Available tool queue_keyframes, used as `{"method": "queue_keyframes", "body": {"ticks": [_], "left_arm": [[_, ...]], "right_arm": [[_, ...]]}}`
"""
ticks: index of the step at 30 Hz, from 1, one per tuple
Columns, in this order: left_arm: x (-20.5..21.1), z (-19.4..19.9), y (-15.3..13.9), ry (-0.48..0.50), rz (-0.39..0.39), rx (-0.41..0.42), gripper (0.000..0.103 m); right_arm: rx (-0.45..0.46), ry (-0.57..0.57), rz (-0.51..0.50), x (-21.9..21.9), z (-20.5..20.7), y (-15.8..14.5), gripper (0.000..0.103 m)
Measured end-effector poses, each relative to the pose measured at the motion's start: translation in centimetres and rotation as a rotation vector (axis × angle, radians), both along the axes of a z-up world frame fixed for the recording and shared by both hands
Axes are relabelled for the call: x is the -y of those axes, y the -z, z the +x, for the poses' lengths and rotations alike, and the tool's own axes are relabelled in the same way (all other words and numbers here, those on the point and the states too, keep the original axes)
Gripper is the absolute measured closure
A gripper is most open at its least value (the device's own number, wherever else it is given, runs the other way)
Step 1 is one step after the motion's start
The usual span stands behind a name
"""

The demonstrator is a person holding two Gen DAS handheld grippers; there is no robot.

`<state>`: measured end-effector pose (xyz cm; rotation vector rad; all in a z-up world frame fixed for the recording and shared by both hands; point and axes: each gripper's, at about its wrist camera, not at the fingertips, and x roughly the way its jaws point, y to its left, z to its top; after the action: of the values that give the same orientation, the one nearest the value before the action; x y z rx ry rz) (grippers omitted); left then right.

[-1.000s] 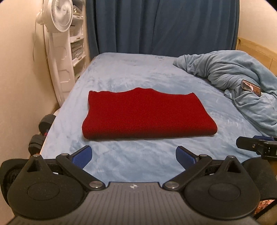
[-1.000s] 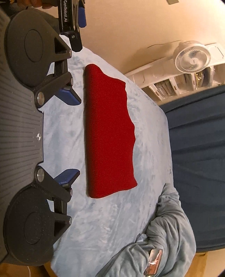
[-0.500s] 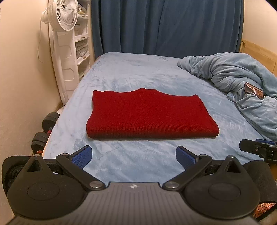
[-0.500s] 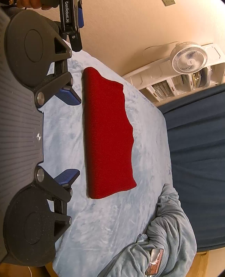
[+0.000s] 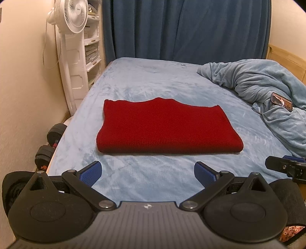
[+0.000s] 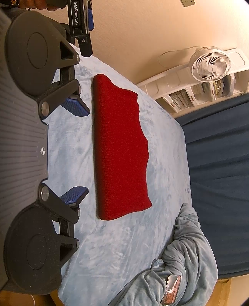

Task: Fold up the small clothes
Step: 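Open both grippers and withdraw them from the folded cardigan, then grasp the folded cardigan edge with the right gripper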

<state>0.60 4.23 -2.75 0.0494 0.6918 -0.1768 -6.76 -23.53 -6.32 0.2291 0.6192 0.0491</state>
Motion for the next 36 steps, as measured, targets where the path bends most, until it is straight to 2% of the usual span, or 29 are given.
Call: {"method": "queue_keyframes", "body": {"ticks": [11, 14, 18, 20, 26, 36], "left_arm": [[-0.2, 0.4, 0.0, -0.008, -0.001, -0.013, 0.000], [0.1, 1.6, 0.0, -0.028, 0.023, -0.054, 0.000], [-0.2, 3.6, 0.1, -0.058, -0.054, -0.140, 0.000], [-0.3, 4.4, 0.3, -0.072, -0.067, -0.163, 0.000], [0.3, 6.6, 1.5, -0.096, -0.040, -0.227, 0.000], [1.1, 10.9, 3.8, -0.116, 0.028, -0.279, 0.000]], "right_arm": [[-0.012, 0.001, 0.002, 0.0, 0.3, 0.3, 0.021], [-0.019, 0.005, 0.000, 0.0, 0.9, 0.4, 0.021], [-0.020, 0.020, -0.004, 0.1, 1.6, 0.7, 0.021], [-0.020, 0.018, -0.007, 0.1, 1.9, 0.9, 0.021], [-0.042, 0.020, -0.019, 0.1, 3.5, 1.4, 0.021], [-0.110, 0.129, 0.113, 2.6, 9.2, 3.5, 0.021]]}}
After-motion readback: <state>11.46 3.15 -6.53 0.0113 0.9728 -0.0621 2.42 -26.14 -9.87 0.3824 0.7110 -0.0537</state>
